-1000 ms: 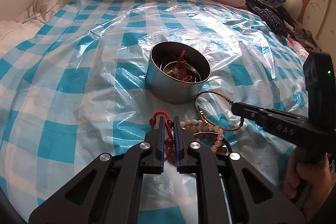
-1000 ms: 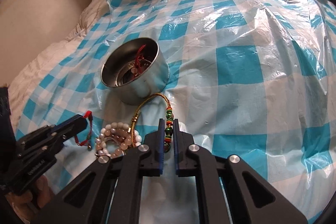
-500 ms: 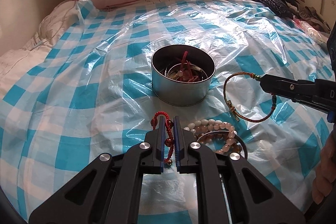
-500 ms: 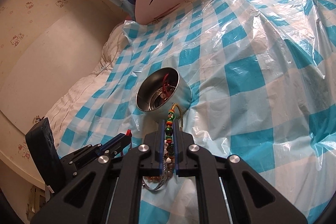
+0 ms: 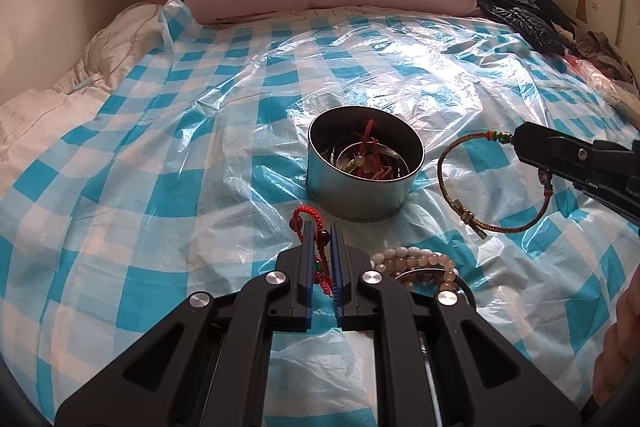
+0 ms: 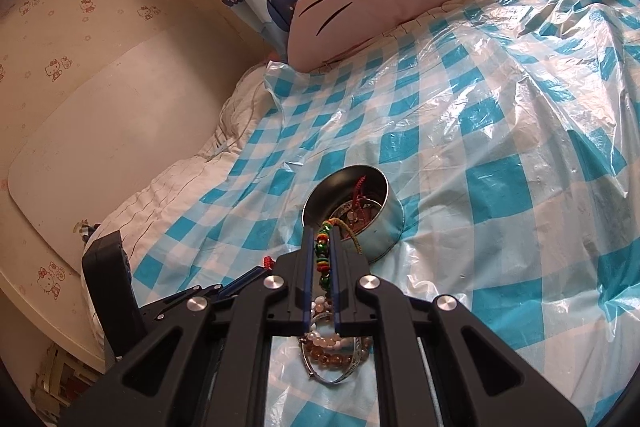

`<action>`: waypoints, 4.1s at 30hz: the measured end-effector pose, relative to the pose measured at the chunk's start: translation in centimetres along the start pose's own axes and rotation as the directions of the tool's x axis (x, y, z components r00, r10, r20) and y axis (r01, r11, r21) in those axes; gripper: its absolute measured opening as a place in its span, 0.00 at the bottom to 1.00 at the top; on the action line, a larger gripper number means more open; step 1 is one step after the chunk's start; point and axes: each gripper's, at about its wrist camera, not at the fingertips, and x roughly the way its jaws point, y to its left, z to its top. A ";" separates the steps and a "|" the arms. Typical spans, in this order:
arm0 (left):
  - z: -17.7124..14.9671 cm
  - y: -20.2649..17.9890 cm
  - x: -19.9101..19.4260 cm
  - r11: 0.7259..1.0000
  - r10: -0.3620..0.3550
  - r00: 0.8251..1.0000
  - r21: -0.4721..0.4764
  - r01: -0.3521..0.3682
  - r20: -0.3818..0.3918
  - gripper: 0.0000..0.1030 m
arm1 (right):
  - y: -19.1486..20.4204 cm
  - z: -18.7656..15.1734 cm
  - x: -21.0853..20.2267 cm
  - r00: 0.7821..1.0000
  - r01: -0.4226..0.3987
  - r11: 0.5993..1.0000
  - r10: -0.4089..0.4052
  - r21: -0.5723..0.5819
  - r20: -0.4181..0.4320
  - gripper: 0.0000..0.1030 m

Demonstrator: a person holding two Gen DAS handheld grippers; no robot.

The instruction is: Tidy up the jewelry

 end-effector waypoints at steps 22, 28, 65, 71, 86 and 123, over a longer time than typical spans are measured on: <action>5.3 2.3 -1.2 0.983 -0.111 0.986 -0.134 0.127 0.121 0.07 | -1.1 2.9 1.5 0.999 0.019 0.997 -0.017 0.070 -0.028 0.11; 4.3 3.2 -0.5 0.980 -0.106 0.990 -0.156 0.120 0.093 0.07 | -3.7 -0.8 6.7 0.908 0.312 0.944 -0.328 -0.104 -0.259 0.42; 8.7 0.6 6.4 0.962 -0.200 0.980 -0.186 0.201 0.024 0.57 | -2.4 4.9 4.3 0.992 0.123 0.991 -0.125 0.057 0.029 0.07; 8.2 5.7 4.2 0.911 -0.149 0.981 -0.370 0.184 0.121 0.63 | -2.1 4.8 6.3 0.995 0.096 0.994 -0.095 0.049 -0.020 0.07; 4.2 6.4 3.0 0.931 0.032 0.999 -0.364 -0.016 0.038 0.78 | -1.4 3.7 9.1 0.976 0.206 0.978 -0.208 -0.037 -0.063 0.30; -0.1 3.1 2.1 0.981 0.077 0.993 -0.174 -0.091 -0.084 0.82 | -1.7 2.4 6.3 0.940 0.339 0.938 -0.341 -0.072 -0.029 0.52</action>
